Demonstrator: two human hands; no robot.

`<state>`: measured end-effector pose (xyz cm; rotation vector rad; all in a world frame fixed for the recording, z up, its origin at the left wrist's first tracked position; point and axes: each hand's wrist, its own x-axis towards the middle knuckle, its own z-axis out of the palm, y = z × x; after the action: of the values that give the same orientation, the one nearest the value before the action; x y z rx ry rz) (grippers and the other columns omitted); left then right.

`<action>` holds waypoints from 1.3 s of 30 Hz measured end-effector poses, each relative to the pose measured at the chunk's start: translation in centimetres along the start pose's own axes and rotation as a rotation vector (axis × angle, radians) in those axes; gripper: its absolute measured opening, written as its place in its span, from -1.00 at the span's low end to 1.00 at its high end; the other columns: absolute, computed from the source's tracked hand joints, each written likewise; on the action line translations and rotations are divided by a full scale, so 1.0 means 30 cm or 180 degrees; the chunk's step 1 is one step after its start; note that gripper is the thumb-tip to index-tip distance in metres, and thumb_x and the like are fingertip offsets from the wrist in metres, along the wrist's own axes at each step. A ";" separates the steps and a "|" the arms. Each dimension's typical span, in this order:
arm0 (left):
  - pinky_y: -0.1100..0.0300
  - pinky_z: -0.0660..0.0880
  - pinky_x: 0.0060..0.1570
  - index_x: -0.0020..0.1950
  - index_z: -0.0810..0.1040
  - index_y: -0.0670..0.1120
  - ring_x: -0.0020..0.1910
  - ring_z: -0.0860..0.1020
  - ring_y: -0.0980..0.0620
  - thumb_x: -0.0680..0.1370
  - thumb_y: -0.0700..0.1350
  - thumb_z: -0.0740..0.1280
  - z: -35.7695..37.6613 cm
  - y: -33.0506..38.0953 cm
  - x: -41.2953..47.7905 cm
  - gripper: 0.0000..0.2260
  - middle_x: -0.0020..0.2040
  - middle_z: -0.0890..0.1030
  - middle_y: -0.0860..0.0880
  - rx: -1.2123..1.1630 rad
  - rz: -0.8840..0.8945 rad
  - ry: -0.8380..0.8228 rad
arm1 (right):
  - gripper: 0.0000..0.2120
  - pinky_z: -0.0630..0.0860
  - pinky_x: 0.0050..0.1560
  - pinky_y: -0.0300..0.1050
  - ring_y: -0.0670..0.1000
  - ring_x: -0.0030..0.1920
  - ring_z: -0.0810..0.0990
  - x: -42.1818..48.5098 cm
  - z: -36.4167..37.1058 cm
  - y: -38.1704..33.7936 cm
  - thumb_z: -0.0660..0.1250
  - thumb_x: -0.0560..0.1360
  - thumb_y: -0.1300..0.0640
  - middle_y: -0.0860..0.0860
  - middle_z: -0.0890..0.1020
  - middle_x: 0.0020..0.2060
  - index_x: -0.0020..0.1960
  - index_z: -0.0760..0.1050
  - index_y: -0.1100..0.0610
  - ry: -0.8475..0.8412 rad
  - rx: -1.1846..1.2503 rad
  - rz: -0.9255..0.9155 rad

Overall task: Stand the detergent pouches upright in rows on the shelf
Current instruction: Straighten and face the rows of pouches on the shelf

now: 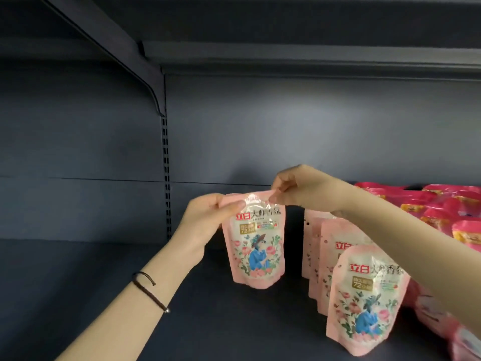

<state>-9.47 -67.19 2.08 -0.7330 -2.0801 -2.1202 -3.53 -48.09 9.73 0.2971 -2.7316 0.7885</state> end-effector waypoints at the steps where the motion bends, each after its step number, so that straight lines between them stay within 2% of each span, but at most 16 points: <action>1: 0.05 0.57 0.05 -0.10 0.65 -0.15 -0.09 0.67 -0.02 0.46 -0.11 0.45 0.005 0.018 -0.013 -0.89 -0.14 0.71 -0.07 -0.0179 0.0010 0.0066 | -0.94 0.52 -0.01 -0.08 -0.02 -0.18 0.56 -0.020 -0.003 -0.012 0.41 0.48 0.22 0.06 0.64 -0.20 -0.16 0.56 0.12 0.0103 0.0369 -0.0024; 3: -0.02 0.55 0.10 -0.03 0.65 -0.19 -0.05 0.67 -0.08 0.46 -0.11 0.44 0.020 0.049 -0.041 -0.83 -0.09 0.70 -0.12 -0.0503 0.0056 0.0188 | -0.98 0.56 0.08 0.02 0.04 -0.15 0.62 -0.062 0.002 -0.032 0.37 0.51 0.26 0.11 0.66 -0.18 -0.09 0.54 0.21 0.0262 0.0911 -0.0045; 6: -0.01 0.59 0.01 -0.01 0.62 -0.24 -0.08 0.67 -0.11 0.45 -0.12 0.45 0.049 0.083 -0.093 -0.78 -0.10 0.69 -0.15 -0.0811 0.0197 0.0355 | -0.97 0.62 0.04 0.06 0.11 -0.10 0.68 -0.121 0.022 -0.046 0.35 0.52 0.24 0.10 0.70 -0.17 -0.06 0.53 0.21 0.0575 0.1320 -0.0094; 9: 0.19 0.58 -0.26 -0.10 0.58 -0.23 -0.21 0.67 0.00 0.44 -0.11 0.45 0.088 0.095 -0.152 -0.81 -0.21 0.68 -0.08 -0.0890 0.0520 0.0459 | -0.99 0.62 -0.19 -0.13 -0.02 -0.24 0.69 -0.199 0.048 -0.046 0.36 0.51 0.24 0.01 0.71 -0.29 -0.07 0.54 0.18 0.0921 0.1808 -0.0103; 11: 0.23 0.56 -0.32 -0.11 0.56 -0.24 -0.25 0.66 0.02 0.45 -0.13 0.44 0.126 0.101 -0.198 -0.81 -0.24 0.67 -0.06 -0.0911 0.0726 0.0505 | -0.95 0.58 -0.26 -0.22 -0.05 -0.28 0.68 -0.265 0.074 -0.037 0.38 0.50 0.25 0.00 0.70 -0.32 -0.04 0.54 0.17 0.1228 0.2241 -0.0065; 15: -0.13 0.61 -0.10 -0.10 0.56 -0.23 -0.10 0.64 -0.22 0.48 -0.11 0.44 0.225 0.078 -0.285 -0.81 -0.09 0.63 -0.27 -0.0973 0.0881 0.0413 | -0.86 0.57 -0.26 -0.17 -0.03 -0.30 0.63 -0.409 0.124 0.010 0.39 0.48 0.22 0.02 0.66 -0.32 0.04 0.55 0.19 0.1686 0.3123 0.0219; 17: -0.18 0.60 -0.06 -0.07 0.57 -0.21 -0.07 0.63 -0.26 0.49 -0.09 0.43 0.285 0.054 -0.322 -0.81 -0.10 0.63 -0.26 -0.1039 0.0815 0.0349 | -0.84 0.55 -0.24 -0.15 0.04 -0.28 0.59 -0.466 0.142 0.042 0.37 0.50 0.22 0.10 0.62 -0.26 0.06 0.56 0.24 0.1722 0.3579 0.0355; 19: -0.05 0.62 -0.14 -0.11 0.59 -0.15 -0.11 0.65 -0.18 0.48 -0.06 0.43 0.344 0.027 -0.353 -0.84 -0.15 0.66 -0.14 -0.1120 0.0707 0.0279 | -0.85 0.57 -0.18 -0.11 0.08 -0.22 0.60 -0.506 0.154 0.078 0.36 0.50 0.23 0.17 0.59 -0.18 0.04 0.56 0.27 0.1825 0.3804 0.0417; 22: 0.13 0.60 -0.21 -0.13 0.59 -0.11 -0.14 0.68 -0.05 0.44 -0.01 0.43 0.429 -0.013 -0.375 -0.82 -0.17 0.68 -0.04 -0.1229 0.0538 0.0230 | -0.86 0.61 -0.20 -0.14 0.01 -0.20 0.66 -0.545 0.154 0.140 0.40 0.42 0.22 0.13 0.65 -0.16 -0.03 0.58 0.22 0.2047 0.4065 0.0325; 26: 0.17 0.60 -0.20 -0.14 0.60 -0.04 -0.13 0.68 -0.01 0.45 0.02 0.43 0.538 -0.050 -0.372 -0.85 -0.15 0.69 -0.03 -0.1042 0.0583 0.0279 | -0.75 0.60 -0.20 -0.19 0.00 -0.17 0.68 -0.592 0.141 0.238 0.45 0.35 0.10 0.06 0.70 -0.18 0.00 0.60 0.14 0.2166 0.3861 0.0287; 29: 0.19 0.59 -0.19 -0.11 0.60 -0.05 -0.11 0.67 0.00 0.47 0.02 0.41 0.613 -0.080 -0.376 -0.85 -0.14 0.69 -0.03 -0.0929 0.0633 0.0349 | -0.76 0.59 -0.19 -0.24 -0.02 -0.14 0.68 -0.615 0.139 0.319 0.41 0.40 0.10 0.04 0.70 -0.17 0.05 0.57 0.14 0.2182 0.3716 0.0206; 33: 0.17 0.61 -0.09 0.04 0.57 0.05 -0.01 0.65 0.09 0.45 0.15 0.37 0.657 -0.132 -0.428 -0.75 -0.04 0.68 0.07 -0.0502 0.0638 0.0624 | -0.74 0.58 -0.15 -0.23 -0.02 -0.08 0.67 -0.653 0.154 0.386 0.36 0.45 0.06 0.01 0.69 -0.13 0.13 0.50 0.01 0.2059 0.2736 0.0193; 35: 0.26 0.58 -0.03 0.19 0.49 0.15 0.09 0.60 0.20 0.43 0.15 0.37 0.655 -0.167 -0.480 -0.65 0.08 0.64 0.17 -0.0150 0.0527 0.0740 | -0.60 0.59 -0.10 -0.20 -0.06 -0.04 0.65 -0.683 0.180 0.407 0.38 0.47 0.14 0.00 0.66 -0.10 0.25 0.36 -0.07 0.2051 0.2355 0.0208; 37: 0.35 0.53 0.02 0.35 0.32 0.24 0.18 0.52 0.28 0.40 0.11 0.40 0.647 -0.200 -0.531 -0.46 0.22 0.54 0.23 0.0245 0.0370 0.0781 | -0.33 0.57 -0.03 -0.16 -0.09 0.03 0.61 -0.719 0.209 0.421 0.43 0.44 0.20 -0.06 0.60 0.04 0.37 0.18 -0.19 0.2047 0.1883 0.0202; 39: 0.40 0.46 0.11 0.43 0.14 0.25 0.26 0.46 0.27 0.43 0.02 0.42 0.646 -0.224 -0.567 -0.33 0.34 0.44 0.20 0.0627 0.0306 0.0594 | -0.14 0.53 0.02 -0.26 -0.18 0.13 0.54 -0.747 0.234 0.427 0.49 0.38 0.21 -0.17 0.49 0.19 0.37 0.07 -0.38 0.1957 0.1393 0.0148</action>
<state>8.31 -52.64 -11.44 -0.5742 -2.0707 -1.8250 12.56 -38.66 -9.43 0.0570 -1.9876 1.2473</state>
